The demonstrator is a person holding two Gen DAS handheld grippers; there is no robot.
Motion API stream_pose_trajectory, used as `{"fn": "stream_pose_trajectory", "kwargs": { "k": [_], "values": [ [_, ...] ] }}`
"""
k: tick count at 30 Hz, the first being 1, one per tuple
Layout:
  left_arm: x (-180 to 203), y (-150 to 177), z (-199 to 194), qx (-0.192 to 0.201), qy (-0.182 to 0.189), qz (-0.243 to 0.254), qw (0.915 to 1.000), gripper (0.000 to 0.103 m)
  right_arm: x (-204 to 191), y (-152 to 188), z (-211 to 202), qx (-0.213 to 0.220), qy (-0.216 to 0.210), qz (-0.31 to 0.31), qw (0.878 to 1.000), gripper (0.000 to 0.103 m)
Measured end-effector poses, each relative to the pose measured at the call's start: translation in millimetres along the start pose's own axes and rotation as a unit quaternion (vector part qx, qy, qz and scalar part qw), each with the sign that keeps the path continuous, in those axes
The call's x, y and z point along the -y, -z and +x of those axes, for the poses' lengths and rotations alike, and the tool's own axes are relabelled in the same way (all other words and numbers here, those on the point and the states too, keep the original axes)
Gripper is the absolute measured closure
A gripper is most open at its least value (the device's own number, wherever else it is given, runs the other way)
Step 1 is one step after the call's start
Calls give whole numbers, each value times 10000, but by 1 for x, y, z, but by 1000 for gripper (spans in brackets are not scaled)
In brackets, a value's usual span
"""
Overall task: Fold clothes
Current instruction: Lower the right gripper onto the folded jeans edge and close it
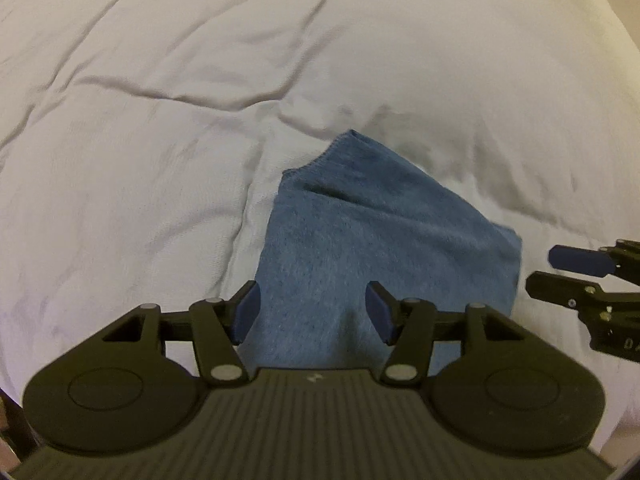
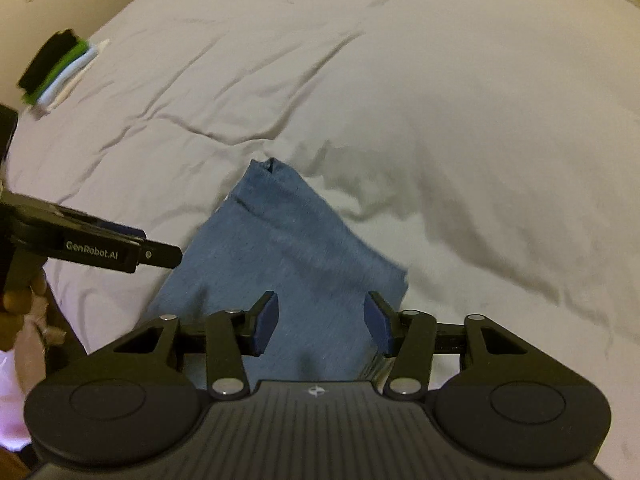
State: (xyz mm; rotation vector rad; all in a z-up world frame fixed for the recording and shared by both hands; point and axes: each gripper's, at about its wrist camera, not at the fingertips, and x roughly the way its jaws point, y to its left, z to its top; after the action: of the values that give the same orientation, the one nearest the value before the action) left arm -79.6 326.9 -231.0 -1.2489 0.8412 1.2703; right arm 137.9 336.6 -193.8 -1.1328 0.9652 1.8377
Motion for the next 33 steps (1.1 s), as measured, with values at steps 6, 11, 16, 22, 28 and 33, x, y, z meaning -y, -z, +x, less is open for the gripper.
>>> {"fn": "stream_pose_trajectory", "kwargs": {
  "k": [6,11,16,22,28,33],
  "values": [
    [11,-5,25,-112,-53,-135,9998,50,20,-34,38,-201,-590,-562,9965,59],
    [13,-6,50,-255,-51,-337,9991,50,15,-65,65,-221,-1070,-1034,9886,63],
    [11,-5,55,-185,-52,-458,9988,50,1,-94,95,-309,-1450,-1402,9789,67],
    [9,-7,55,-172,-6,-542,9984,49,-11,-109,127,-595,-1676,-1606,9709,69],
    [4,-10,59,-183,35,-613,9979,49,-14,-117,143,-816,-1796,-1736,9649,77],
    [1,-11,62,-167,18,-637,9978,49,-8,-118,145,-875,-1799,-1678,9653,92]
  ]
}}
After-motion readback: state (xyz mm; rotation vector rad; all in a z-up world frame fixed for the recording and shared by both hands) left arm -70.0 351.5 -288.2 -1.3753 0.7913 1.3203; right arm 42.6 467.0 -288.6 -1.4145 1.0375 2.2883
